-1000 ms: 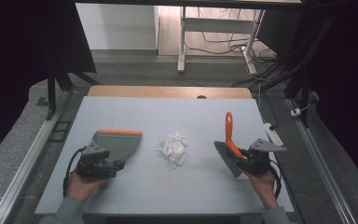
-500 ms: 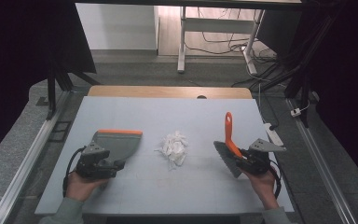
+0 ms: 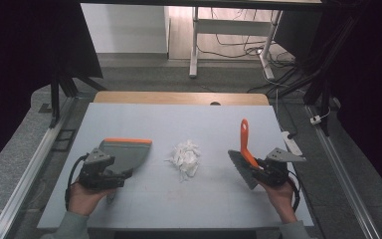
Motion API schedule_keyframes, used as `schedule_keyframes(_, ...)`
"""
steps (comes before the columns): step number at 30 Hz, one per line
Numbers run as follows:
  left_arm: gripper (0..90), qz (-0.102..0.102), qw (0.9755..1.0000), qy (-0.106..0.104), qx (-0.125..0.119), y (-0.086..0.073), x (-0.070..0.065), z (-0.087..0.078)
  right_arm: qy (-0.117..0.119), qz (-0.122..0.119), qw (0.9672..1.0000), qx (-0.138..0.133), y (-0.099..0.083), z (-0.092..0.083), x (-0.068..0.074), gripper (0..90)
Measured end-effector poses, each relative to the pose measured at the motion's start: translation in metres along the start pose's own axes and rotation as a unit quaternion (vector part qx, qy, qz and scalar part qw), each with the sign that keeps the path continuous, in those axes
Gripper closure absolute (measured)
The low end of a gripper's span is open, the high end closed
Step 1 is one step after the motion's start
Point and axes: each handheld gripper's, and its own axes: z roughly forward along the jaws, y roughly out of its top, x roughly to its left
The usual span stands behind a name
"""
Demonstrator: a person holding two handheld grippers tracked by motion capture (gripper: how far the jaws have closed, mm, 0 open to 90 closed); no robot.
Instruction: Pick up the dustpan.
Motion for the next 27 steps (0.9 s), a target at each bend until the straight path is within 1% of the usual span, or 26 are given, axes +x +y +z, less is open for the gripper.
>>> schedule_keyframes(1,19.8,0.000,1.0000,0.000,0.000,0.000,0.000,0.000,0.000,0.002,1.0000,-0.001,0.000,0.000,0.000,69.6)
schedule_keyframes(3,19.8,-0.002,0.9999,0.010,-0.003,0.005,-0.003,-0.003,0.002,0.004,1.0000,-0.003,-0.001,-0.001,-0.001,69.6)
schedule_keyframes(4,19.7,-0.003,0.9998,0.018,0.001,0.012,-0.005,-0.005,0.002,0.004,1.0000,-0.003,-0.001,-0.001,-0.002,69.6)
schedule_keyframes(6,18.6,-0.002,0.9998,0.021,0.005,0.015,-0.006,-0.006,0.001,0.004,1.0000,-0.003,-0.001,-0.002,-0.002,69.6)
schedule_keyframes(9,16.0,-0.015,0.9993,0.030,0.018,0.021,-0.007,-0.007,0.003,0.005,1.0000,-0.007,-0.001,-0.002,-0.002,69.6)
schedule_keyframes(10,16.0,-0.020,0.9985,0.040,0.032,0.022,-0.006,-0.006,0.003,0.005,1.0000,-0.007,-0.001,-0.003,-0.002,69.6)
schedule_keyframes(11,15.8,-0.020,0.9985,0.040,0.032,0.022,-0.006,-0.006,0.003,0.005,1.0000,-0.007,-0.001,-0.003,-0.002,69.6)
schedule_keyframes(12,15.4,-0.025,0.9979,0.046,0.038,0.021,-0.005,-0.006,0.003,0.005,1.0000,-0.007,-0.001,-0.003,-0.002,69.6)
schedule_keyframes(14,15.1,-0.033,0.9969,0.052,0.050,0.019,-0.003,-0.006,0.001,0.004,1.0000,-0.005,-0.001,-0.002,-0.002,69.6)
schedule_keyframes(17,13.5,-0.044,0.9951,0.054,0.070,0.015,0.001,-0.009,0.000,0.003,1.0000,-0.003,-0.001,-0.001,-0.001,69.6)
schedule_keyframes(18,12.6,-0.053,0.9938,0.059,0.078,0.013,0.003,-0.011,-0.001,0.002,1.0000,-0.003,0.000,-0.001,-0.001,69.6)
schedule_keyframes(19,12.3,-0.053,0.9938,0.059,0.078,0.013,0.003,-0.011,-0.001,0.001,1.0000,-0.003,0.000,-0.001,-0.001,69.6)
schedule_keyframes(20,12.3,-0.058,0.9933,0.060,0.080,0.012,0.004,-0.012,-0.002,0.001,1.0000,-0.003,0.000,-0.001,-0.001,69.6)
schedule_keyframes(22,12.3,-0.064,0.9927,0.054,0.087,0.011,0.006,-0.013,-0.001,0.002,1.0000,-0.002,0.000,-0.001,-0.001,69.6)
schedule_keyframes(23,12.3,-0.067,0.9915,0.048,0.101,0.010,0.008,-0.011,-0.002,0.001,1.0000,-0.001,-0.001,-0.001,-0.001,69.6)
schedule_keyframes(24,12.2,-0.067,0.9915,0.048,0.101,0.010,0.008,-0.011,-0.002,0.001,1.0000,0.000,-0.001,0.000,-0.001,69.6)
schedule_keyframes(27,11.5,-0.075,0.9892,0.043,0.119,0.006,0.011,-0.005,0.000,-0.001,1.0000,0.002,-0.001,0.001,0.000,69.6)
